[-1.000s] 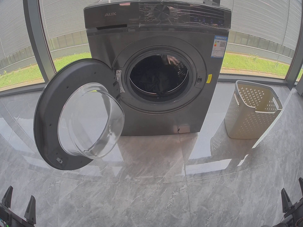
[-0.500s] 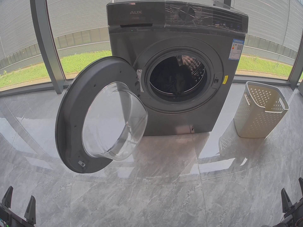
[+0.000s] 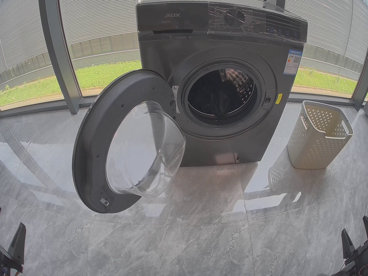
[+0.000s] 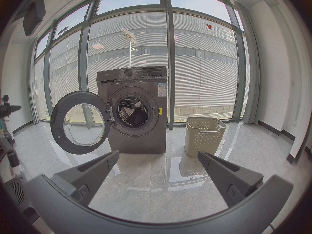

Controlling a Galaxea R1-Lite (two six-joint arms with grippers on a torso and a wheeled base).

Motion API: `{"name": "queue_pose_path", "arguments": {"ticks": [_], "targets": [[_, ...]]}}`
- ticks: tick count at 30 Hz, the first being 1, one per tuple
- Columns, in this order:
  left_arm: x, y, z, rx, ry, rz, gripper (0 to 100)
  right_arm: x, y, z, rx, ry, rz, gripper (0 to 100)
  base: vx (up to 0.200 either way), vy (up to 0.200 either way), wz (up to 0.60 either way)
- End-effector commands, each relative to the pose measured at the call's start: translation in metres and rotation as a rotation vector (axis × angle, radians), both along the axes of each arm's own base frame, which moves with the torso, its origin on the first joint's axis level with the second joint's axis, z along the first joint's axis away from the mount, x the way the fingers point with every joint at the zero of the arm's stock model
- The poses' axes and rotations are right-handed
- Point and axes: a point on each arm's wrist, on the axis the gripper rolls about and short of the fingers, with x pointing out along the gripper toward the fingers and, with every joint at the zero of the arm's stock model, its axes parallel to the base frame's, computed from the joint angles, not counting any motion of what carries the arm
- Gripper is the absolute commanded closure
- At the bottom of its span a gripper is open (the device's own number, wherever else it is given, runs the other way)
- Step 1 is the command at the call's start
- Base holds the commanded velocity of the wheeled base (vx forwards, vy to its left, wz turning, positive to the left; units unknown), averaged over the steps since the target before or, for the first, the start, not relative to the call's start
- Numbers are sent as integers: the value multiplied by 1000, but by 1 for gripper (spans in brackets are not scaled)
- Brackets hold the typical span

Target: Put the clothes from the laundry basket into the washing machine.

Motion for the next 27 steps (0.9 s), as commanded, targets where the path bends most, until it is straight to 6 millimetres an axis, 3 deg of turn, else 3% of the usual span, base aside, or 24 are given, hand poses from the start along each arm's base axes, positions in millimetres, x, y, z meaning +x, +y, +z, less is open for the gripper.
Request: {"name": "queue_pose_path", "arguments": {"ticks": [1, 2, 3, 4, 10, 15, 21, 26, 27], "targets": [[68, -3, 26, 15, 231, -130, 0, 1, 0, -5, 0, 15, 0, 0, 0, 0, 0], [84, -3, 31, 11, 243, -136, 0, 1, 0, -5, 0, 15, 0, 0, 0, 0, 0], [84, -3, 31, 11, 243, -136, 0, 1, 0, -5, 0, 15, 0, 0, 0, 0, 0], [103, -4, 33, 19, 260, -137, 0, 1, 0, -5, 0, 13, 0, 0, 0, 0, 0], [151, -6, 39, 36, 277, -146, 0, 1, 0, -5, 0, 15, 0, 0, 0, 0, 0], [178, -11, 34, 38, 323, -175, 0, 1, 0, -5, 0, 13, 0, 0, 0, 0, 0], [224, -17, 31, 40, 315, -190, 0, 1, 0, -5, 0, 15, 0, 0, 0, 0, 0], [239, -26, 29, 36, 301, -227, 0, 1, 0, -5, 0, 15, 0, 0, 0, 0, 0], [252, -32, 24, 37, 304, -245, 0, 1, 0, -5, 0, 15, 0, 0, 0, 0, 0]]}}
